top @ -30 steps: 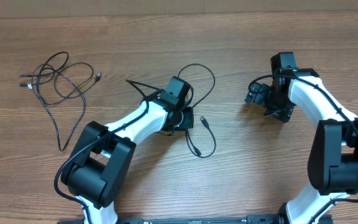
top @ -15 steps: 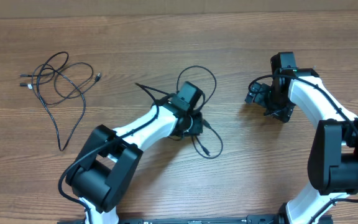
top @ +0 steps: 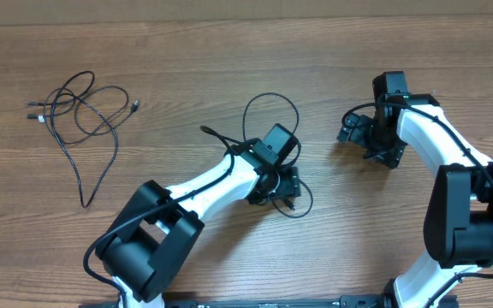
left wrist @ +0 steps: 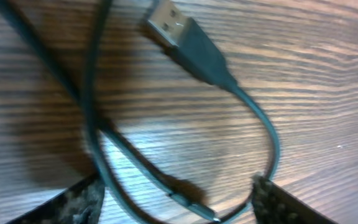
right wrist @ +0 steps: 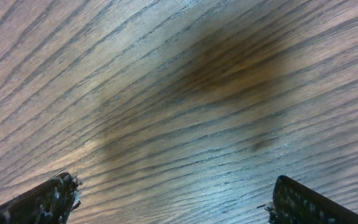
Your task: Untangle cables
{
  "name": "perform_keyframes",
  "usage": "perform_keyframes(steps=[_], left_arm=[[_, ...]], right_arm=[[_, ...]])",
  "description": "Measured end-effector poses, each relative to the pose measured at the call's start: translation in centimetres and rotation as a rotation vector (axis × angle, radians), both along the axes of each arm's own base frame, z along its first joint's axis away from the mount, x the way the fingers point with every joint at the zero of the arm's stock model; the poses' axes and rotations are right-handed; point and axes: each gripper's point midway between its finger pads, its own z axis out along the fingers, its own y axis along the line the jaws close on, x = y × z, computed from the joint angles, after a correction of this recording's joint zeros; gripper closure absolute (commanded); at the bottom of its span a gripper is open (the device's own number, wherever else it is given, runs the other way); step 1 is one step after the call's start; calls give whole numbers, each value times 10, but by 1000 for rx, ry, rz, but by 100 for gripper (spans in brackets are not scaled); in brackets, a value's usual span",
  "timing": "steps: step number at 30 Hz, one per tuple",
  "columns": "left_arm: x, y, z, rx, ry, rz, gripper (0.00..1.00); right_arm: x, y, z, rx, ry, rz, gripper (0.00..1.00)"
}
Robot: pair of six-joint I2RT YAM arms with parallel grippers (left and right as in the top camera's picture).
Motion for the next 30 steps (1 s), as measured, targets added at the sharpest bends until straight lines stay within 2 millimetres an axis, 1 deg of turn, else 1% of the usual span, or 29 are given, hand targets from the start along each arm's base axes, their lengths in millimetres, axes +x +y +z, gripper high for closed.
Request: perform_keyframes(steps=[4, 6, 17, 21, 30], left_arm=[[-7, -7, 1, -4, 11, 3, 19], [-9, -8, 1, -5, 15, 8, 15], [-9, -10, 3, -15, 22, 27, 9], [-8, -11, 3, -16, 21, 28, 11], [-8, -10, 3, -13, 21, 31, 10]], right_arm=[[0, 0, 0, 0, 0, 0, 0], [0, 0, 0, 0, 0, 0, 0], [0, 0, 0, 0, 0, 0, 0], [0, 0, 0, 0, 0, 0, 0], [0, 0, 0, 0, 0, 0, 0]])
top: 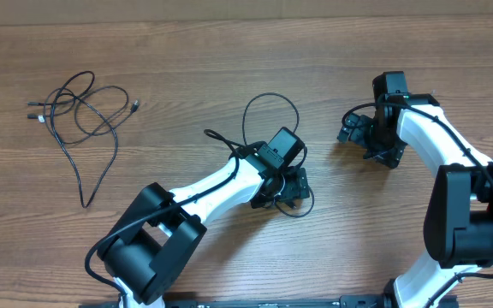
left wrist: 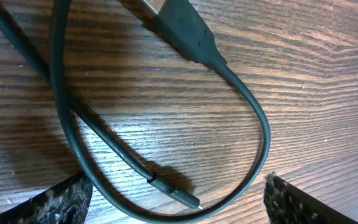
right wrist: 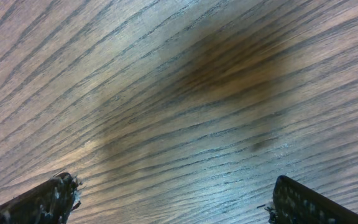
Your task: Untangle cables
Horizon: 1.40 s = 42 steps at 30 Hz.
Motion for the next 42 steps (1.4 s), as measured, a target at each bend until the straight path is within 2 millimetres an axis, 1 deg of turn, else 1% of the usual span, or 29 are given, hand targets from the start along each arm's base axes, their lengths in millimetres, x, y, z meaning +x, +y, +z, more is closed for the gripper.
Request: perform_keyframes(steps=[11, 20, 23, 42], left_arm=[[0, 0, 0, -1, -1, -1, 8], [1, -1, 1, -3, -3, -1, 4], [1, -2, 1, -7, -4, -3, 0], [0, -2, 1, -7, -2, -3, 0]], right_arm=[[0, 0, 0, 0, 0, 0, 0], [0, 0, 0, 0, 1, 0, 0], [0, 0, 0, 0, 0, 0, 0], [0, 0, 0, 0, 0, 0, 0]])
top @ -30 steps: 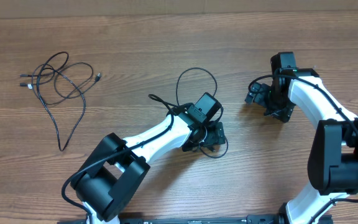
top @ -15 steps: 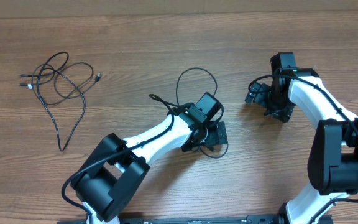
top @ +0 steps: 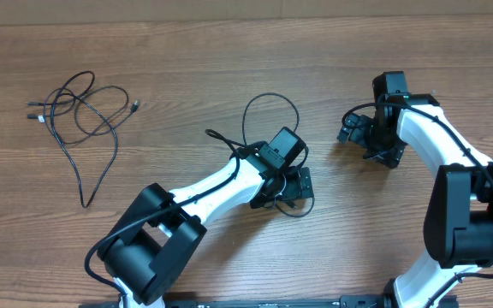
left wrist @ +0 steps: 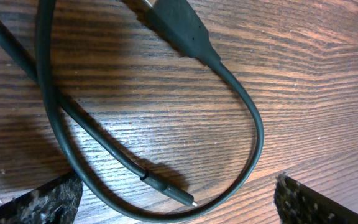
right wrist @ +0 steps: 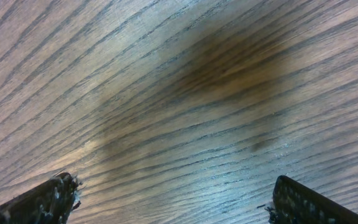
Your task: Untangle cables
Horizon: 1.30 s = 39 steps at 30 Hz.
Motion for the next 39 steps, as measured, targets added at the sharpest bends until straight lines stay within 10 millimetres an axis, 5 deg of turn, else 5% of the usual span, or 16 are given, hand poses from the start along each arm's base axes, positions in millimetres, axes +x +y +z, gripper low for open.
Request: perform_keyframes(steps=[15, 24, 33, 39], left_arm=[[8, 12, 2, -25, 41, 38, 0], [15, 26, -5, 56, -11, 56, 37], [14, 17, -6, 73, -65, 34, 42], [15, 17, -8, 108, -101, 45, 55]], right_arm=[[0, 0, 0, 0, 0, 0, 0], [0, 0, 0, 0, 0, 0, 0], [0, 0, 0, 0, 0, 0, 0], [0, 0, 0, 0, 0, 0, 0]])
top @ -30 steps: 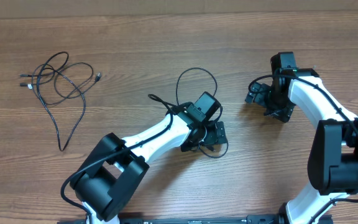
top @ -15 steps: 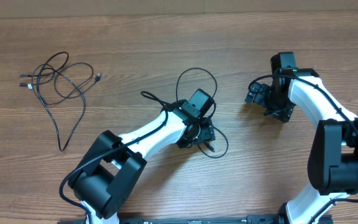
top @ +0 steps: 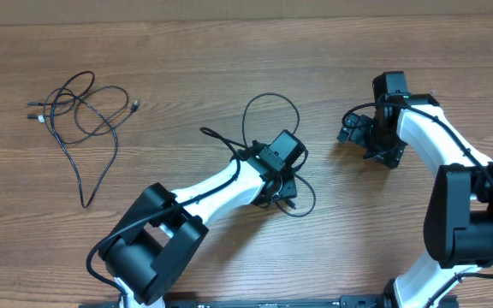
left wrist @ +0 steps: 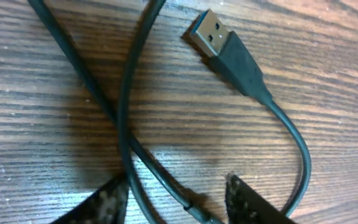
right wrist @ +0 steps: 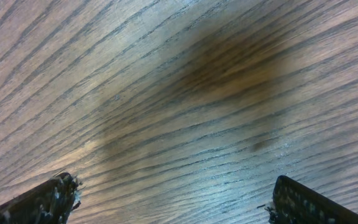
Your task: Untangle cables
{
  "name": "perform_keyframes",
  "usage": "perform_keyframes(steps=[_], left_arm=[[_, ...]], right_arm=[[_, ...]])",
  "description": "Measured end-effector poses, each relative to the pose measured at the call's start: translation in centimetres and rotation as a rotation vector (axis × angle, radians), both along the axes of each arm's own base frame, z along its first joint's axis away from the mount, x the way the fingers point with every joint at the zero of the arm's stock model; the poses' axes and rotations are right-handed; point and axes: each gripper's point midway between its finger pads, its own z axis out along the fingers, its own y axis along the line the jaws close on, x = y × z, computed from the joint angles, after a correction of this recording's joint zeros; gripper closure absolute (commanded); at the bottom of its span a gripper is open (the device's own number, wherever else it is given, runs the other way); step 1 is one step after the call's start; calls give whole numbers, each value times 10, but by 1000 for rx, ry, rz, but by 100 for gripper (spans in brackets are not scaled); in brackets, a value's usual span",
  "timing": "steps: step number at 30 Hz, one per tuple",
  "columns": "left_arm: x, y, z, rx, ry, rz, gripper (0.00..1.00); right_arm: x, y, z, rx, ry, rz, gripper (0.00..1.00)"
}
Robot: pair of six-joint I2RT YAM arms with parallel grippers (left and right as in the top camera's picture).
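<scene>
A black USB cable (top: 271,100) loops on the wooden table at centre. In the left wrist view its USB-A plug (left wrist: 224,48) lies ahead, and two of its strands cross near the jaws. My left gripper (top: 282,190) (left wrist: 174,202) is down over those strands, jaws partly narrowed, with the thin connector end (left wrist: 191,204) between the fingers; neither pad clearly presses it. A second tangle of black cables (top: 80,111) lies far left. My right gripper (top: 371,142) (right wrist: 169,199) stands open over bare wood, holding nothing.
The wooden table (top: 229,51) stretches to a back edge along the top of the overhead view. Both white arms reach in from the front edge. The left arm lies diagonally across the middle of the table.
My left gripper's fingers stand closer together than before, and the view has shifted so that the whole USB-A plug shows. The right arm has not moved.
My left gripper hovered low over the centre cable's loop with its fingers fairly near each other. Then it stood wider, over the curved strand and thin connector end, and stayed so. Now the jaws have narrowed round the crossing strands. The right gripper stayed open over bare wood throughout.
</scene>
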Motion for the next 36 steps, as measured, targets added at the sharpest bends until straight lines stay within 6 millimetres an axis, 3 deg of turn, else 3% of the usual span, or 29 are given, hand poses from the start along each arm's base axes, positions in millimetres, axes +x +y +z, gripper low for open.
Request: perform_keyframes(steps=[6, 8, 10, 15, 17, 19, 28, 29, 30, 36], left_arm=[[2, -2, -2, 14, -26, 8, 58], [3, -1, -2, 19, -29, 9, 66], [3, -1, -3, 22, -31, 15, 82], [4, 3, -5, 40, -29, 15, 84], [4, 7, -5, 50, -21, 17, 95], [3, 15, -5, 69, 9, 1, 96], [26, 94, -6, 227, 111, -40, 95], [26, 97, -6, 234, 114, -47, 92], [25, 100, -6, 240, 121, -53, 79], [22, 103, -6, 256, 130, -94, 55]], right_arm=[[0, 0, 0, 0, 0, 0, 0], [0, 0, 0, 0, 0, 0, 0], [0, 0, 0, 0, 0, 0, 0], [0, 0, 0, 0, 0, 0, 0], [0, 0, 0, 0, 0, 0, 0], [0, 0, 0, 0, 0, 0, 0], [0, 0, 0, 0, 0, 0, 0], [0, 0, 0, 0, 0, 0, 0], [0, 0, 0, 0, 0, 0, 0], [0, 0, 0, 0, 0, 0, 0]])
